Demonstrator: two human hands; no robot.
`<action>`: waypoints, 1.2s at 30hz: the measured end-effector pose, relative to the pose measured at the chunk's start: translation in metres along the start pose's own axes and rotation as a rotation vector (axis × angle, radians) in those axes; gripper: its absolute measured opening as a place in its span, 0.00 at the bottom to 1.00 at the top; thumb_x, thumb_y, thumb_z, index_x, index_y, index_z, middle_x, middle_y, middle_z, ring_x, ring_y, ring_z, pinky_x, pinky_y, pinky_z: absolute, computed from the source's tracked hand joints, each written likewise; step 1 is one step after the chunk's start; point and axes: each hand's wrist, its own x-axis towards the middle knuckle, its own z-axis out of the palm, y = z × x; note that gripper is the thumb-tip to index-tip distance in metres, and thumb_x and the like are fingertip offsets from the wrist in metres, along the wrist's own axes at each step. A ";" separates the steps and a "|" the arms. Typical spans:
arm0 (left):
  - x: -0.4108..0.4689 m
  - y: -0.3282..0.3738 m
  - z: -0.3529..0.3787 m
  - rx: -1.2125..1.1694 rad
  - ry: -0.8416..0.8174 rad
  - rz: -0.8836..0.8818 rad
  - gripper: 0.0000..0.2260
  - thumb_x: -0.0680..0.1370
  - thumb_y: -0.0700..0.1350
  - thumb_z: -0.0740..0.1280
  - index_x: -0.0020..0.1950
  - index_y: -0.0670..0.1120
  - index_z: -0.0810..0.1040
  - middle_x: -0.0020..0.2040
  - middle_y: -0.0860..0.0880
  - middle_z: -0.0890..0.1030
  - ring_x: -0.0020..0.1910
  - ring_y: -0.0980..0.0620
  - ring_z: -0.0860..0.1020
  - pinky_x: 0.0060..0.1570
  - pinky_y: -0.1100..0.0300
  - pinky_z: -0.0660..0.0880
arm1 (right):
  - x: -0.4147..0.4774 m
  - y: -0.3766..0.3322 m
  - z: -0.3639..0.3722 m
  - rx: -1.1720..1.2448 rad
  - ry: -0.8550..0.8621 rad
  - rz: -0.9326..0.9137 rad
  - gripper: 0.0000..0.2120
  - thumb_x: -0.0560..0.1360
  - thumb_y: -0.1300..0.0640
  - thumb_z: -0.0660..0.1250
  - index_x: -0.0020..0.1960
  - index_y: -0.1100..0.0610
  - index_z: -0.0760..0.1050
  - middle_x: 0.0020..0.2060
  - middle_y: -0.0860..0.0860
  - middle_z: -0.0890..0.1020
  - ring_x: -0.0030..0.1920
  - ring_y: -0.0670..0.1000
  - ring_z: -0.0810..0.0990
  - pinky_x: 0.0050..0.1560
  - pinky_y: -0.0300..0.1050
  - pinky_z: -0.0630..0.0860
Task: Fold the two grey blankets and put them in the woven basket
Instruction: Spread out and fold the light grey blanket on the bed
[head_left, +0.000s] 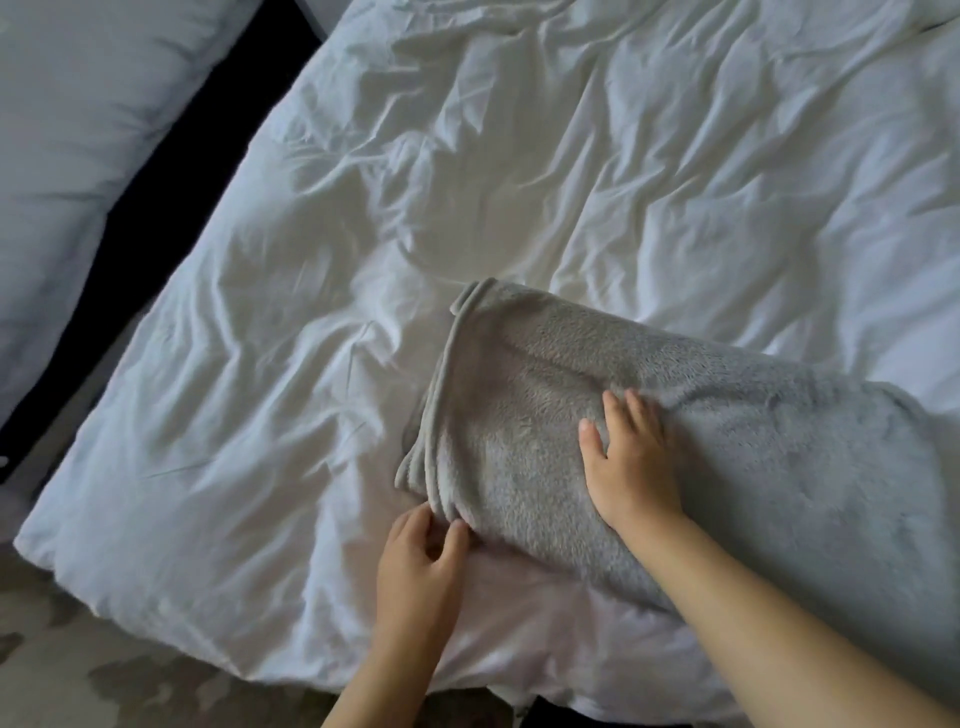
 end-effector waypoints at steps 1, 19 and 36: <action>0.000 0.001 0.001 -0.021 -0.026 0.029 0.07 0.75 0.44 0.69 0.38 0.47 0.75 0.38 0.50 0.79 0.38 0.53 0.77 0.36 0.64 0.70 | -0.004 -0.007 -0.001 0.061 0.017 -0.055 0.25 0.81 0.48 0.54 0.76 0.56 0.60 0.76 0.55 0.59 0.77 0.55 0.54 0.76 0.54 0.51; 0.053 0.069 -0.035 0.243 0.297 0.376 0.10 0.76 0.45 0.63 0.56 0.50 0.77 0.52 0.47 0.80 0.48 0.46 0.79 0.45 0.58 0.71 | -0.011 -0.005 0.013 -0.142 0.007 -0.147 0.25 0.81 0.47 0.52 0.76 0.52 0.59 0.76 0.52 0.59 0.77 0.52 0.54 0.75 0.52 0.46; 0.101 0.007 0.079 0.816 -0.198 0.552 0.30 0.76 0.63 0.42 0.78 0.58 0.54 0.79 0.51 0.51 0.78 0.50 0.47 0.71 0.53 0.31 | -0.073 0.209 0.005 -0.328 0.096 0.358 0.36 0.76 0.36 0.42 0.75 0.56 0.62 0.74 0.55 0.65 0.73 0.60 0.64 0.71 0.58 0.55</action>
